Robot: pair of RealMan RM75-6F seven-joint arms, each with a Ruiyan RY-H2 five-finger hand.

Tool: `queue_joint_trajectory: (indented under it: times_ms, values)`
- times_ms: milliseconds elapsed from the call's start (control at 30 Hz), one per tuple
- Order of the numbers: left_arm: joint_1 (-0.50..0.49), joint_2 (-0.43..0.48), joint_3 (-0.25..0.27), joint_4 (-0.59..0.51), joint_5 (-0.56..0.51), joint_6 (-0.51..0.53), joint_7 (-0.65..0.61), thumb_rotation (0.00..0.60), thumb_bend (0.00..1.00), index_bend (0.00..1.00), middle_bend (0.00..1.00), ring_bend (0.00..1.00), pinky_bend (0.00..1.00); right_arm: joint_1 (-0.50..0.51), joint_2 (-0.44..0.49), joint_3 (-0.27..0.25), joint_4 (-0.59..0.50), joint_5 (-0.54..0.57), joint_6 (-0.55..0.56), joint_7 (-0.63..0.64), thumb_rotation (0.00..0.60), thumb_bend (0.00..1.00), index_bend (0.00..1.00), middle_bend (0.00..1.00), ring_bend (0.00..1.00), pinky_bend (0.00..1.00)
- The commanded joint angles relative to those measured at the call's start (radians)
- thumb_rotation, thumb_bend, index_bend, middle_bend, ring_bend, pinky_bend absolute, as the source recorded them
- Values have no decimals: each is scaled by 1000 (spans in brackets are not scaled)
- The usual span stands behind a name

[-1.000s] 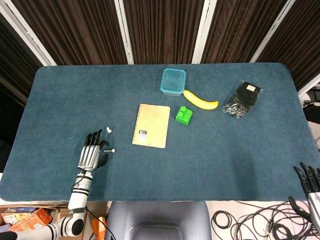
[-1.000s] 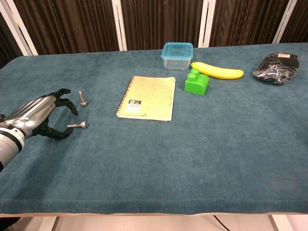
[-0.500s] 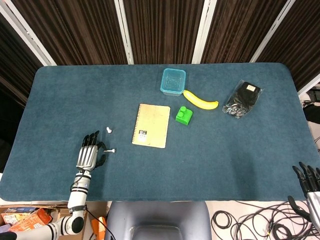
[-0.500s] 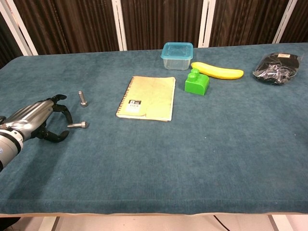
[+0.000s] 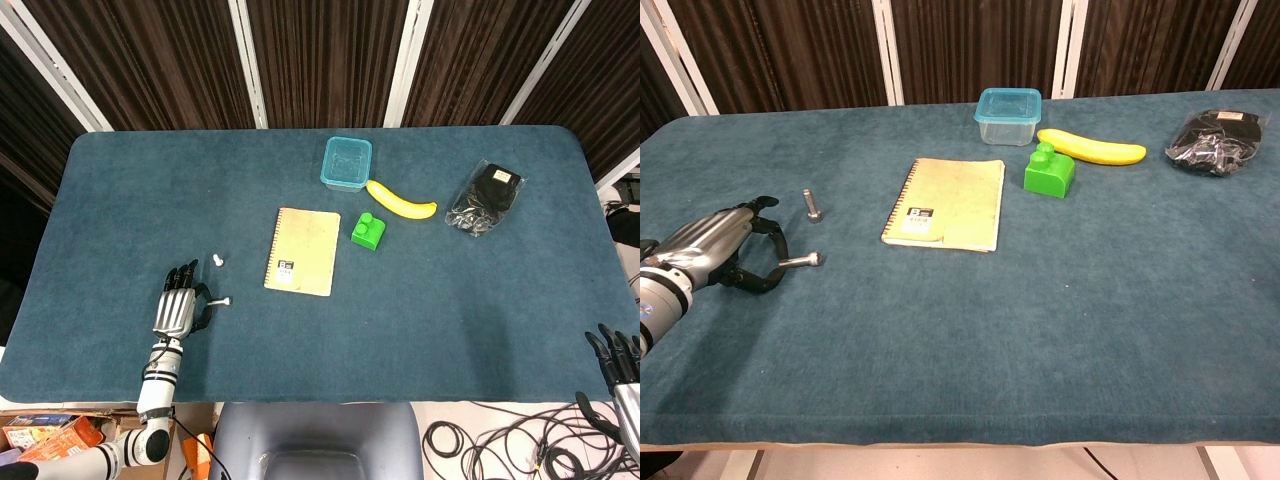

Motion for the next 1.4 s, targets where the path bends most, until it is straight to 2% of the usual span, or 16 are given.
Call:
queue_joint_trajectory:
  times_ms: [33, 467, 1000, 1400]
  values:
    - [0, 1, -1, -1, 3, 2, -2, 600, 398, 559, 26, 0, 0, -1, -1, 0, 1, 0, 1, 2, 600, 290, 0, 0, 0, 36]
    - [-3, 17, -12, -38, 23, 22, 1, 600, 402, 571, 33, 0, 0, -1, -1, 0, 2, -2, 4, -2, 600, 290, 0, 0, 0, 36]
    - [-27, 49, -30, -139, 22, 46, 96, 600, 401, 567, 40, 0, 0, 0, -3, 0, -3, 0, -1, -10, 600, 289, 0, 0, 0, 36]
    - [-46, 37, -29, -144, 25, 48, 117, 600, 396, 553, 46, 0, 0, -1, 1, 0, -2, 0, 2, 0, 600, 290, 0, 0, 0, 36]
